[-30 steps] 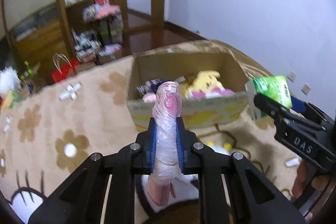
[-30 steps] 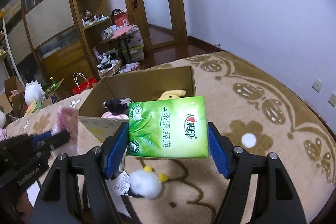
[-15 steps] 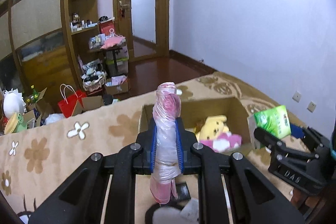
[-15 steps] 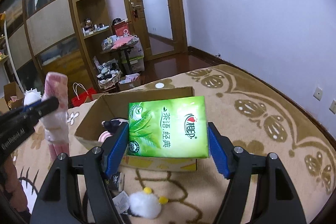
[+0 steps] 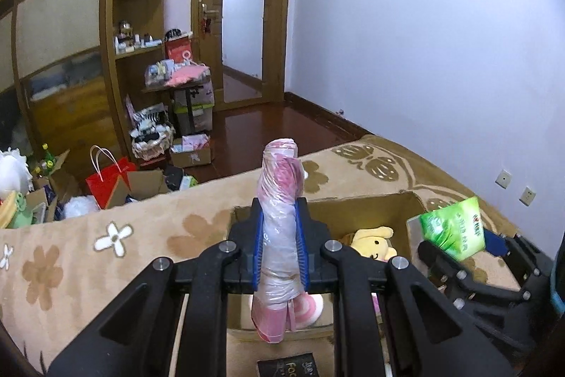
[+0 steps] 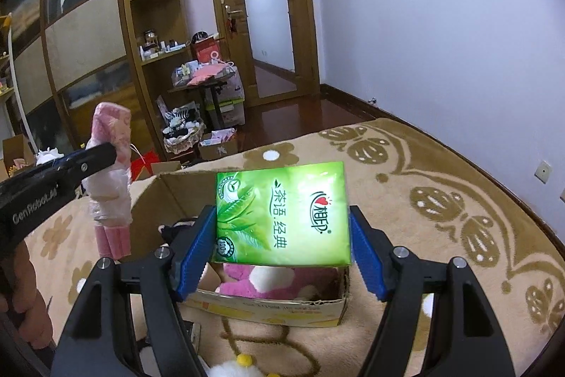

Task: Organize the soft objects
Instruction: 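Lift the towel roll and green tissue pack and carry both over the box, then open both tools to drop the towel roll and tissue pack into the box, then withdraw both open tools toward the black tissue pack and white chick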

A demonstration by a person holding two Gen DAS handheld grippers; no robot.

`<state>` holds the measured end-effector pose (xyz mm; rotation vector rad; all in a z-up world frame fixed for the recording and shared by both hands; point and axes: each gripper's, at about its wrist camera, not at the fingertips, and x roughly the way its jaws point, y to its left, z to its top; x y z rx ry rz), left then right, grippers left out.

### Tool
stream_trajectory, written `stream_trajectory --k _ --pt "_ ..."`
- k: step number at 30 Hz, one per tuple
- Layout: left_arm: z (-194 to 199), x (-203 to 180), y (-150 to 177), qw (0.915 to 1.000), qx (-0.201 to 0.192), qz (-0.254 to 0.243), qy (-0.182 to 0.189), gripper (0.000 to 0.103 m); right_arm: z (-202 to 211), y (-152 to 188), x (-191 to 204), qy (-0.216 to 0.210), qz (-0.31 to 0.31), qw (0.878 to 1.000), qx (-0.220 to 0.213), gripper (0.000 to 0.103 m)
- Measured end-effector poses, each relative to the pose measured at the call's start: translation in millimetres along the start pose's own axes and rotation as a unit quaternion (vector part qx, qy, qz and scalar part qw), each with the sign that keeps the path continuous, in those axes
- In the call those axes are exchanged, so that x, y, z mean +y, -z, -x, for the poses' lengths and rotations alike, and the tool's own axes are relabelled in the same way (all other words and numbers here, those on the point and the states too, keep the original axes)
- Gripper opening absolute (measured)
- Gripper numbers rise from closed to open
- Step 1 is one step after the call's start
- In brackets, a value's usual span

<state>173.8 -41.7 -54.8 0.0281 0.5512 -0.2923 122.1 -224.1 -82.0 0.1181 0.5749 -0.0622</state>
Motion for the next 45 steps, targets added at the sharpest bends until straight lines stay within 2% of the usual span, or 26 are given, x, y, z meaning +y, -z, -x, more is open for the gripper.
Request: stream_trajectory --k 2,4,8,13,16,19,21,22,24,27,28,30,32,38,42,45 --pt "-10.3 -2.8 5.0 0.9998 0.019 -0.005 0.01 0.016 -6.7 5.1 1.7 0.003 0.005 1.0 0.006 0.076" --pt "-20.1 -7.5 8.8 0.9995 0.03 -0.013 0.006 0.016 -12.3 8.9 3.1 0.001 0.007 1.0 0.012 0.076" --pt "-29.5 -7.6 12.3 0.9992 0.039 -0.004 0.011 0.017 -18.7 12.4 1.3 -0.007 -0.001 1.0 0.018 0.077" --pt "-40.9 -6.3 17.1 0.9979 0.065 0.003 -0.006 0.022 -22.3 14.8 0.3 -0.007 -0.005 1.0 0.024 0.078" --pt "-41.3 -1.8 18.0 0.997 0.077 0.011 0.0 0.023 -23.9 15.7 -9.9 -0.032 -0.046 0.998 0.035 0.081" --pt "-36.1 2.3 17.2 0.9967 0.08 0.011 -0.01 0.03 -21.7 15.5 -14.3 -0.041 -0.054 0.997 0.036 0.086" --pt "-33.4 3.5 17.1 0.9964 0.083 0.006 -0.017 0.035 -17.6 13.9 -14.0 -0.031 -0.048 0.998 0.034 0.097" --pt "-32.1 3.8 16.3 0.9961 0.085 0.002 -0.022 0.036 -13.6 13.1 -13.6 -0.025 -0.046 0.998 0.028 0.098" --pt "-28.9 4.6 15.1 0.9955 0.088 -0.006 -0.033 0.05 -9.2 11.1 -13.9 -0.028 -0.047 0.998 0.026 0.1" --pt "-19.9 5.5 12.4 0.9953 0.085 -0.011 -0.046 0.06 -3.6 7.2 -15.3 -0.029 -0.049 0.998 0.03 0.101" --pt "-17.1 6.2 11.0 0.995 0.088 -0.01 -0.046 0.063 -0.8 6.1 -15.1 -0.028 -0.047 0.998 0.029 0.101" --pt "-11.1 7.0 8.3 0.9945 0.094 -0.009 -0.045 0.078 5.7 4.2 -14.2 -0.026 -0.041 0.998 0.028 0.103" --pt "-3.2 5.7 4.4 0.9946 0.096 -0.013 -0.038 0.085 13.8 2.6 -12.9 -0.025 -0.036 0.999 0.023 0.103" --pt "26.1 1.6 -3.9 0.994 0.084 -0.031 -0.063 0.098 34.7 -2.4 -10.1 -0.023 -0.034 0.999 0.019 0.103" --pt "41.3 2.1 -5.2 0.9937 0.081 -0.035 -0.07 0.1 49.2 -2.1 -4.9 -0.019 -0.023 0.999 0.019 0.103" --pt "49.0 6.7 -1.9 0.9938 0.085 -0.018 -0.07 0.1 56.8 0.6 -1.3 -0.018 -0.019 0.999 0.024 0.103"
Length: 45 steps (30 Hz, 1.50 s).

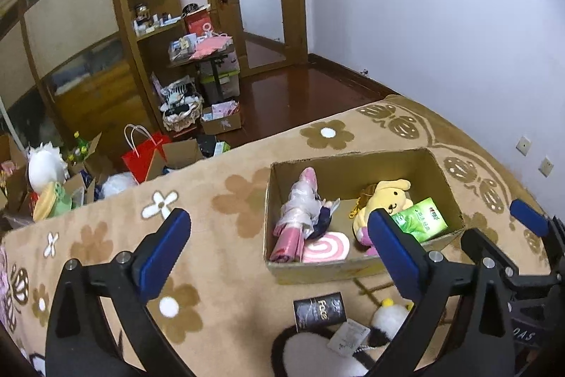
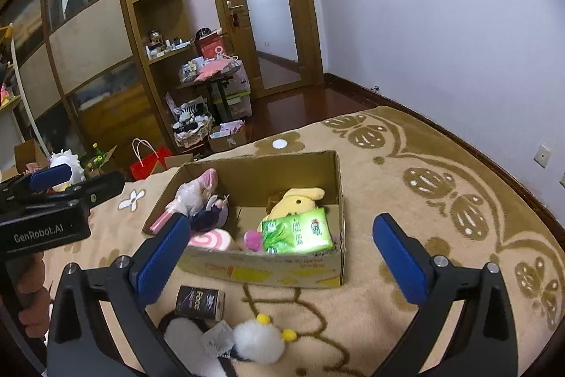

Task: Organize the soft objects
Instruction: 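Withdraw both open tools toward the black tissue pack and white chick, then grasp the white chick with the right tool while the left tool grasps the black Face tissue pack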

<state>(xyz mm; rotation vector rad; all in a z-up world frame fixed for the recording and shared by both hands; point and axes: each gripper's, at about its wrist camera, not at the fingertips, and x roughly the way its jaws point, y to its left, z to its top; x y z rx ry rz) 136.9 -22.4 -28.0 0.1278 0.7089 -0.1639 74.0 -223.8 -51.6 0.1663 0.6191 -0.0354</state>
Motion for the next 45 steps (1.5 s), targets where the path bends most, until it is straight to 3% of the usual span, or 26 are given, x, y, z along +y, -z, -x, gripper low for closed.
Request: stream_trajectory --k 15,45 --pt "-9.5 6.7 41.8 0.9975 0.065 0.011 0.023 0.1 2.6 33.8 4.6 0.008 0.001 0.999 0.051 0.103" --pt "-90.5 1.0 100.9 0.9843 0.169 0.027 0.043 0.1 -87.2 113.2 6.1 0.0 0.018 0.98 0.199 0.103"
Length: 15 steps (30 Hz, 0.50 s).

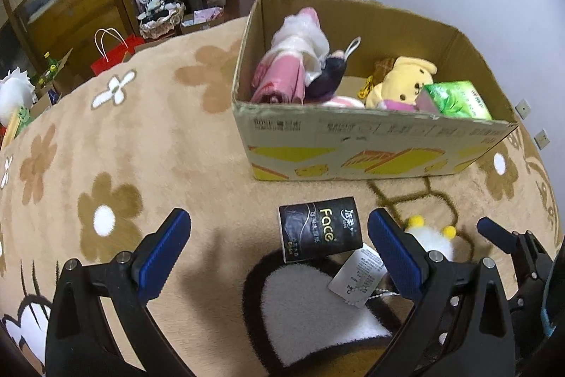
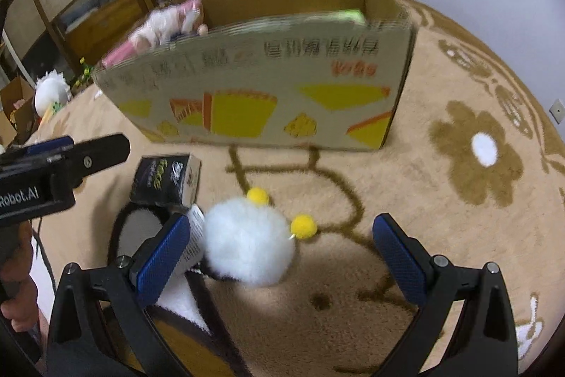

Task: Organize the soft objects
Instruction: 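Grasp the white chick with the right tool while the left tool grasps the black Face tissue pack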

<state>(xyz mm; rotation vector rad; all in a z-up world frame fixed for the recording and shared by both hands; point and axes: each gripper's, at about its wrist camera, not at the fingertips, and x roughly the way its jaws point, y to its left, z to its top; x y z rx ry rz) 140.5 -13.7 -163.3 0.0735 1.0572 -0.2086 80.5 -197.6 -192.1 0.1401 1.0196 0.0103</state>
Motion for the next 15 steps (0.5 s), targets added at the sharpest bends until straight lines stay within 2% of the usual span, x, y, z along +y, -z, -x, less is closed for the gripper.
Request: stream_trajectory --k 6,7,9,10,12,14,15 --pt "-11.1 -3.2 5.0 0.9999 0.005 -0.001 0.011 0.1 -9.2 3.6 4.8 -0.006 0.008 1.0 0.017 0.103" --pt "-12.2 -4.1 5.7 0.9999 0.005 -0.001 0.014 0.1 -9.5 3.3 6.3 -0.006 0.013 1.0 0.019 0.099" --pt "-14.6 -5.9 7.0 0.9998 0.004 -0.003 0.018 0.1 -9.7 2.5 7.9 -0.007 0.026 0.999 0.021 0.075" --pt "-15.5 -7.3 7.1 0.9998 0.004 -0.005 0.019 0.1 -9.9 2.5 8.9 -0.011 0.032 0.999 0.022 0.069" --pt "-17.1 -9.8 8.6 0.9997 0.004 -0.01 0.021 0.1 -10.4 3.2 9.0 -0.028 0.037 0.999 0.022 0.05" --pt "-19.2 -12.4 9.8 0.9996 0.005 -0.013 0.023 0.1 -10.8 2.6 10.4 -0.037 0.035 0.998 0.025 0.044" --pt "-20.3 -13.3 9.8 0.9996 0.006 -0.013 0.024 0.1 -10.5 2.0 10.6 -0.038 0.037 0.998 0.024 0.038"
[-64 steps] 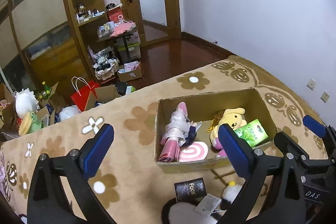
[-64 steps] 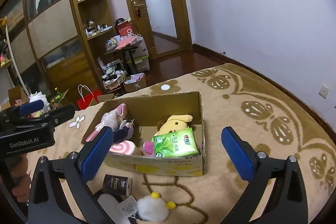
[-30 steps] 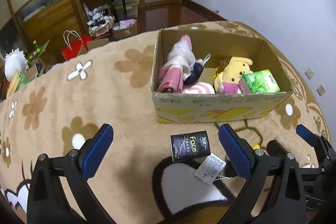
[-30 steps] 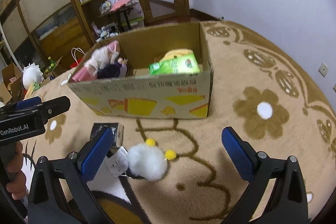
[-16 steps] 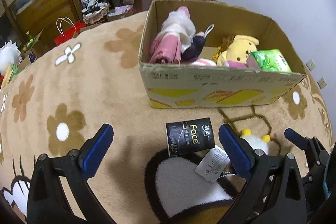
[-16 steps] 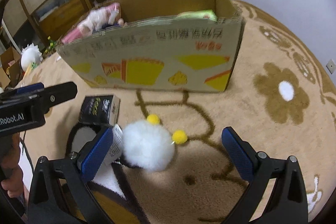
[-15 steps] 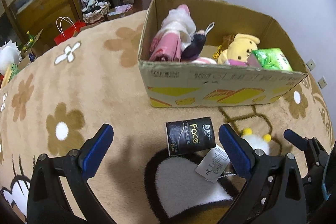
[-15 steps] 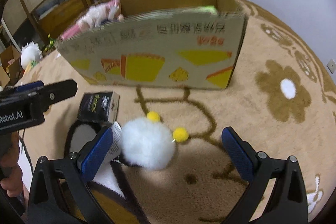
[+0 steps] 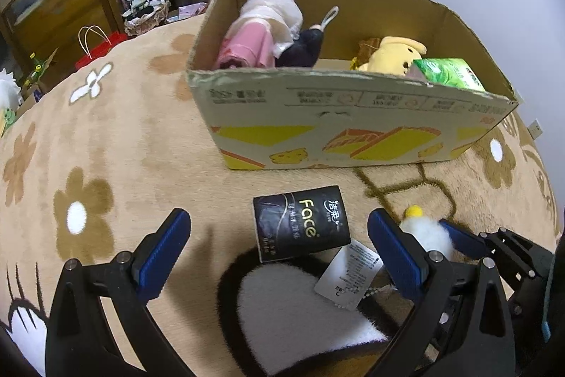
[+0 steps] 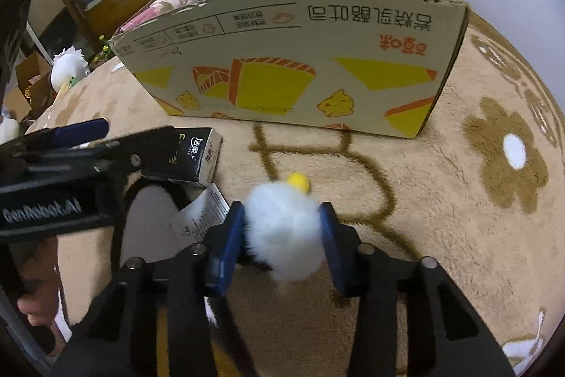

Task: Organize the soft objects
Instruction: 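Grasp the white chick with the right tool while the left tool grasps the black Face tissue pack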

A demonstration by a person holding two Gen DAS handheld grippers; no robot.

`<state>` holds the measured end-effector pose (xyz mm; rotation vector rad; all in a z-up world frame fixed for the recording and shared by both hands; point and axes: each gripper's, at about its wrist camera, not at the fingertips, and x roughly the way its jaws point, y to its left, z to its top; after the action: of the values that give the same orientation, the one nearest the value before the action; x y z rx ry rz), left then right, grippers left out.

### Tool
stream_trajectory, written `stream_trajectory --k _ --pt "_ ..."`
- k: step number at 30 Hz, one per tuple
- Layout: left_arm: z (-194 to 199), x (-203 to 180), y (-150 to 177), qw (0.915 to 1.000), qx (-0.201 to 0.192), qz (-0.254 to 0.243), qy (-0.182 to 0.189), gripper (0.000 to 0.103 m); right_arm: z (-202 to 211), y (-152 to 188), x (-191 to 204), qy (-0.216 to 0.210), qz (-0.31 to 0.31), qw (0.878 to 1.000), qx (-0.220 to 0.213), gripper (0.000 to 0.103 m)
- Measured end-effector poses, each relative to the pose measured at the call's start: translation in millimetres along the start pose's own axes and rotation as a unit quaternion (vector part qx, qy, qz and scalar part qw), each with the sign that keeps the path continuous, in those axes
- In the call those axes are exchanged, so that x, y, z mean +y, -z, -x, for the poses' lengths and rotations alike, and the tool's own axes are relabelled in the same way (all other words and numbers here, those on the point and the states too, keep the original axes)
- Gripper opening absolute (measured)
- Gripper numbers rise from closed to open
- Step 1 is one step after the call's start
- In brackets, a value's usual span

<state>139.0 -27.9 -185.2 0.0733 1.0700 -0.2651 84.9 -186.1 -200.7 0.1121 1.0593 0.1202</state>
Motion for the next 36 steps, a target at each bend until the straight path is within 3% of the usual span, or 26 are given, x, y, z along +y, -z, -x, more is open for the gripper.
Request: stream_trajectory --k 2,28,34,36 --pt "-2.4 -1.3 1.6 1.0 0.005 0.0 0.003 0.1 0.4 -1.3 -0.3 -0.01 0.002 1.0 -0.002 0.026" --pt "-40.2 -1.8 4.2 0.999 0.043 0.003 0.005 0.097 -4.7 3.5 -11.9 -0.026 -0.014 1.0 -0.001 0.028" --pt "-46.8 -3.6 4.6 0.9986 0.053 -0.001 -0.002 0.079 -7.3 3.3 -10.1 -0.027 -0.013 1.0 0.0 0.028" --pt "-46.8 -4.9 4.6 0.9985 0.052 -0.009 -0.015 0.066 -6.8 3.1 -9.5 -0.028 -0.011 1.0 -0.001 0.028"
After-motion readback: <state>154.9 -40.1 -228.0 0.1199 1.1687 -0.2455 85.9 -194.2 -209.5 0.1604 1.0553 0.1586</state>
